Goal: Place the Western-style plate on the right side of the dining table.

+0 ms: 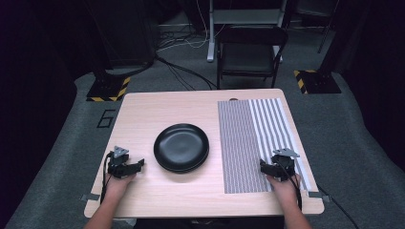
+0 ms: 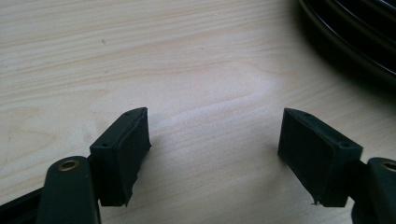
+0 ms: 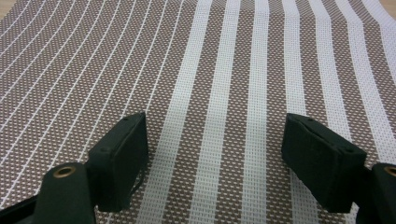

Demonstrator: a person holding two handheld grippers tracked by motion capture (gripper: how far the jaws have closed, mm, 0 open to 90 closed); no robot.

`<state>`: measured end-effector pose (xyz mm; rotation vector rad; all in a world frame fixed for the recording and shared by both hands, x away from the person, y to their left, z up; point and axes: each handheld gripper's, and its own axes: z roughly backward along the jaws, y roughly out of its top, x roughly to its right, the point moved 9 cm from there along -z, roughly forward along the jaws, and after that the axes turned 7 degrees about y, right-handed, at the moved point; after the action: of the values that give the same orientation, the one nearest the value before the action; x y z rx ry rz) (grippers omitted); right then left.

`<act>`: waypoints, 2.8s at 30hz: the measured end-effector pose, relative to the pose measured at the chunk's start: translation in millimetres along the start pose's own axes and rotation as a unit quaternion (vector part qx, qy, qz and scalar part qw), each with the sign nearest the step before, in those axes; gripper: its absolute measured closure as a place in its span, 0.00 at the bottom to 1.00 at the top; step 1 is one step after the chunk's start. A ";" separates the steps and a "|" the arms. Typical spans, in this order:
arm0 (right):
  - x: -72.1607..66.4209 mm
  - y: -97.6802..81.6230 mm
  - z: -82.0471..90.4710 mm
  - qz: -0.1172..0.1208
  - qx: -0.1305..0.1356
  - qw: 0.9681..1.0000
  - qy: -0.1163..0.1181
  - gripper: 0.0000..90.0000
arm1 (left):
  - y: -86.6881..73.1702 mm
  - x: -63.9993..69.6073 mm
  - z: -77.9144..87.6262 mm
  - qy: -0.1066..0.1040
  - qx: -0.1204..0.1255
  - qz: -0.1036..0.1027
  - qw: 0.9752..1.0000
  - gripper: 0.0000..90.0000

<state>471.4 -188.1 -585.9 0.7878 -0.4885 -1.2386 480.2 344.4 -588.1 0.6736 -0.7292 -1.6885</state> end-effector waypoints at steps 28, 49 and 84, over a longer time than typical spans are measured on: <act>-6.0 1.8 3.3 0.018 -0.007 1.000 -0.002 0.41 | 4.4 -5.6 6.5 0.004 -0.005 0.016 1.000 0.46; -29.4 15.6 13.1 0.028 0.023 0.999 0.020 0.49 | 16.2 3.6 21.6 -0.029 0.027 0.058 0.998 0.56; -83.7 54.8 12.8 0.007 0.050 0.995 0.088 0.59 | 60.7 35.7 37.2 -0.080 0.052 0.111 0.989 0.62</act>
<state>474.3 -104.6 -529.3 0.9685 -0.4145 -1.1254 482.2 302.8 -520.1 0.5108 -0.9756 -1.5190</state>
